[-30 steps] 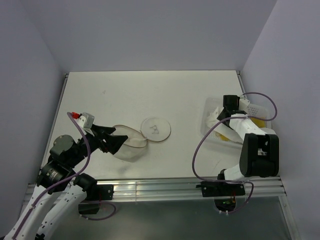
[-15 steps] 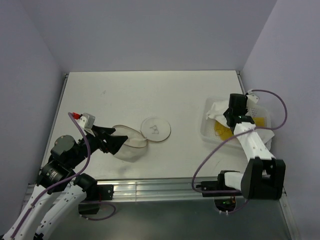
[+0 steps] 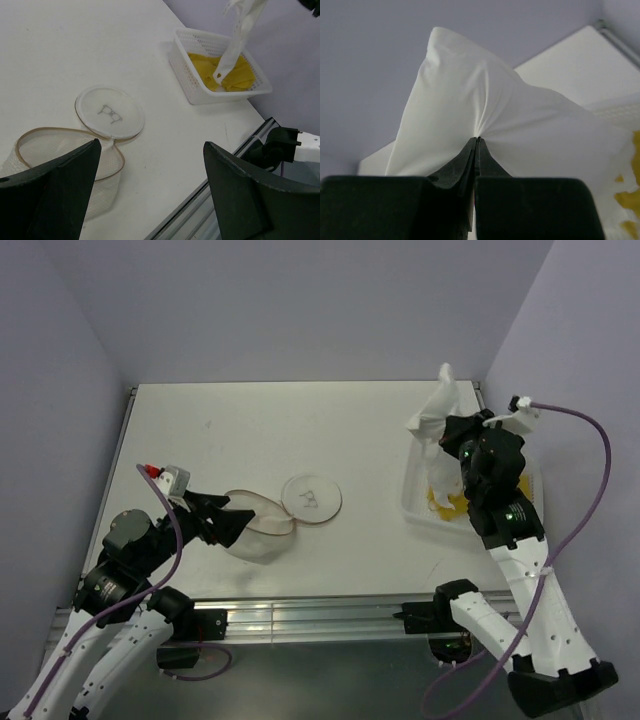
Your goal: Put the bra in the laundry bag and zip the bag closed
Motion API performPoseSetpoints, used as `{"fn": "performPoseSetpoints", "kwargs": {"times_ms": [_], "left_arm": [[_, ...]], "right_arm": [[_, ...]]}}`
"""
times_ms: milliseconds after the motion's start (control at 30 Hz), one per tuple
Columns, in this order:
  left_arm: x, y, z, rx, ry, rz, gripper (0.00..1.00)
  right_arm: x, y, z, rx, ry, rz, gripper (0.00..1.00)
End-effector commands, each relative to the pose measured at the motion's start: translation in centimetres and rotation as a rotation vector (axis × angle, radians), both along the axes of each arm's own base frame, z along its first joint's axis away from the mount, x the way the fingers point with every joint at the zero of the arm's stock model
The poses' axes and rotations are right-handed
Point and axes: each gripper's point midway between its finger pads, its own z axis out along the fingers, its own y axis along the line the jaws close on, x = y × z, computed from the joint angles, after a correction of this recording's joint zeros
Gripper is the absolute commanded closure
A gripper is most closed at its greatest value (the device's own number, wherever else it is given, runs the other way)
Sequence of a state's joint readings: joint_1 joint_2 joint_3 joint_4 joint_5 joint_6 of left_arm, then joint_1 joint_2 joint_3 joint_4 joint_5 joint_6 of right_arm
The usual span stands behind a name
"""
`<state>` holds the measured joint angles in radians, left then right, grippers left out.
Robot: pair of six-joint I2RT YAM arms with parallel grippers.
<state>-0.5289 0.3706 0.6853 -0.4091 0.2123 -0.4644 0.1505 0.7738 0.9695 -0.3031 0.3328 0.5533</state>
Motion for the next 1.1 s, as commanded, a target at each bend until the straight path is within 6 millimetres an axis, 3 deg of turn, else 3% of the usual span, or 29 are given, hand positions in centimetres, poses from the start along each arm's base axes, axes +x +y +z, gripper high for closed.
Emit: {"fn": "performPoseSetpoints", "kwargs": {"times_ms": [0,33,133,167,267,300,367,500,533,567,600,667,700,767,833,867,900,933,967,1000,1033,1067], "left_arm": [[0.5,0.1,0.1,0.000,-0.013,0.010,0.10],[0.6,0.2,0.1,0.000,-0.013,0.023,0.10],[0.9,0.4,-0.1,0.005,-0.003,0.038,0.10],[1.0,0.4,-0.2,0.006,0.000,0.041,0.10],[1.2,0.6,-0.4,0.009,0.008,0.055,0.10],[1.3,0.6,-0.5,0.010,0.009,0.057,0.10],[1.5,0.5,-0.6,0.016,0.016,0.060,0.10],[2.1,0.3,-0.9,0.024,0.049,0.067,0.10],[2.5,0.0,-1.1,0.022,0.062,0.065,0.10],[2.5,-0.4,-0.8,0.003,0.074,0.052,0.09],[2.8,-0.7,-0.9,-0.001,0.090,0.051,0.10],[3.4,-1.3,-0.1,-0.036,0.101,0.049,0.10],[4.2,-1.8,-0.6,-0.031,0.134,0.048,0.10],[5.0,-2.6,0.3,-0.074,0.154,0.044,0.10],[6.5,-3.8,-0.3,-0.090,0.199,0.042,0.11],[7.1,-4.6,0.6,-0.133,0.193,0.038,0.12],[8.2,-5.4,-0.4,-0.126,0.230,0.044,0.12],[9.1,-5.8,-0.5,-0.133,0.236,0.067,0.12],[9.4,-6.9,-0.2,-0.146,0.247,0.059,0.12],[10.8,-8.2,-1.4,-0.128,0.270,0.063,0.12],[11.5,-9.0,-1.8,-0.118,0.281,0.068,0.12],[12.3,-10.0,-1.3,-0.109,0.276,0.083,0.13]], "right_arm": [[0.4,3.4,5.7,0.051,-0.094,0.058,1.00],[0.7,5.5,6.2,0.068,-0.102,0.113,1.00],[3.1,9.2,6.4,0.084,-0.090,0.156,1.00],[4.0,9.4,6.2,0.084,-0.083,0.127,1.00],[7.9,11.6,4.1,0.084,-0.030,0.118,1.00],[9.8,12.6,2.4,0.067,0.012,0.113,1.00],[11.7,13.4,0.8,0.062,0.046,0.095,1.00],[16.3,16.1,-4.7,0.025,0.164,0.102,1.00],[16.9,16.6,-5.6,0.017,0.183,0.109,0.97],[18.2,17.2,-6.8,-0.001,0.213,0.122,0.76],[18.6,17.7,-7.2,-0.004,0.235,0.145,0.67],[19.0,18.7,-7.9,-0.023,0.275,0.194,0.59],[19.1,18.5,-8.0,-0.031,0.275,0.203,0.54],[18.5,18.7,-6.9,-0.029,0.251,0.260,0.52],[17.4,17.8,-7.8,-0.032,0.273,0.285,0.52],[16.5,17.3,-5.9,-0.020,0.222,0.297,0.52],[15.3,16.8,-8.3,-0.031,0.262,0.308,0.52],[14.3,16.4,-8.5,-0.029,0.257,0.315,0.52],[13.0,15.8,-6.7,-0.014,0.199,0.320,0.55],[11.4,15.1,-9.7,-0.026,0.250,0.318,0.58],[10.4,14.7,-9.8,-0.013,0.238,0.318,0.64],[8.4,14.0,-10.4,-0.003,0.221,0.325,0.80]]}}
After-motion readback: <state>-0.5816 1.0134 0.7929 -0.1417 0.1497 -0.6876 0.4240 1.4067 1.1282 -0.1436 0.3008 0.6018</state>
